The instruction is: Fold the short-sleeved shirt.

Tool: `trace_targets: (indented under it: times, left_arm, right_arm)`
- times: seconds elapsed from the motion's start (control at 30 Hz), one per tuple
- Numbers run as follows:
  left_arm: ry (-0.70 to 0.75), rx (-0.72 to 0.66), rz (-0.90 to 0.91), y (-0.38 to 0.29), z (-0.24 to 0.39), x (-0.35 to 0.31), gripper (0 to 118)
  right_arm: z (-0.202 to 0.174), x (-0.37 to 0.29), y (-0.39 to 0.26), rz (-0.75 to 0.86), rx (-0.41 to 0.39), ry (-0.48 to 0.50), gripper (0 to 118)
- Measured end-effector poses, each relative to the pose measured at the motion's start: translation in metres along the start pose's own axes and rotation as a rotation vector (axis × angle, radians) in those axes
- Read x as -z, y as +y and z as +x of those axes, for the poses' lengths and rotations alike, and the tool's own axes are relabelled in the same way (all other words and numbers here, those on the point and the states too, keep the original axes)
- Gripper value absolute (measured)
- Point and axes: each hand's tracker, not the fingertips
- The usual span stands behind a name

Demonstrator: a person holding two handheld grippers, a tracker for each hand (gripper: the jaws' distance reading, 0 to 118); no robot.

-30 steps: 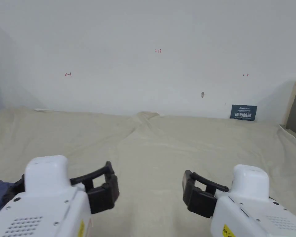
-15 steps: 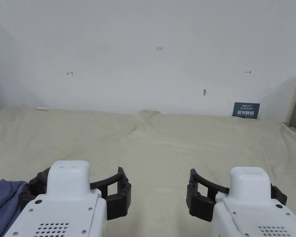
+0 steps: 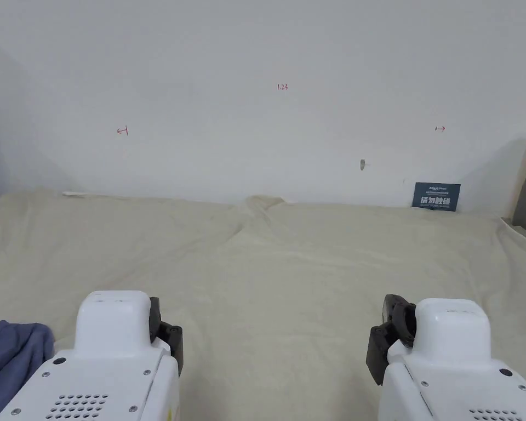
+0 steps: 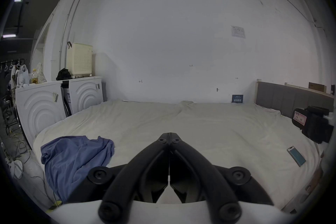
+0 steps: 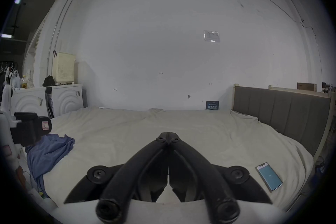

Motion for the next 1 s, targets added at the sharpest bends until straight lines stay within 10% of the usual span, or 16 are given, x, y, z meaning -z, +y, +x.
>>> trace_targets:
  times: [0.6,1.0]
  left_arm:
    - [0.026,-0.001,0.012,0.002,-0.014,-0.004,0]
    - [0.368,-0.003,0.002,0.005,-0.124,-0.046,0]
  right_arm:
    - [-0.006,0.002,0.003,-0.029,-0.002,0.014,0]
    - [-0.118,0.030,0.018,-0.038,-0.019,0.362,0]
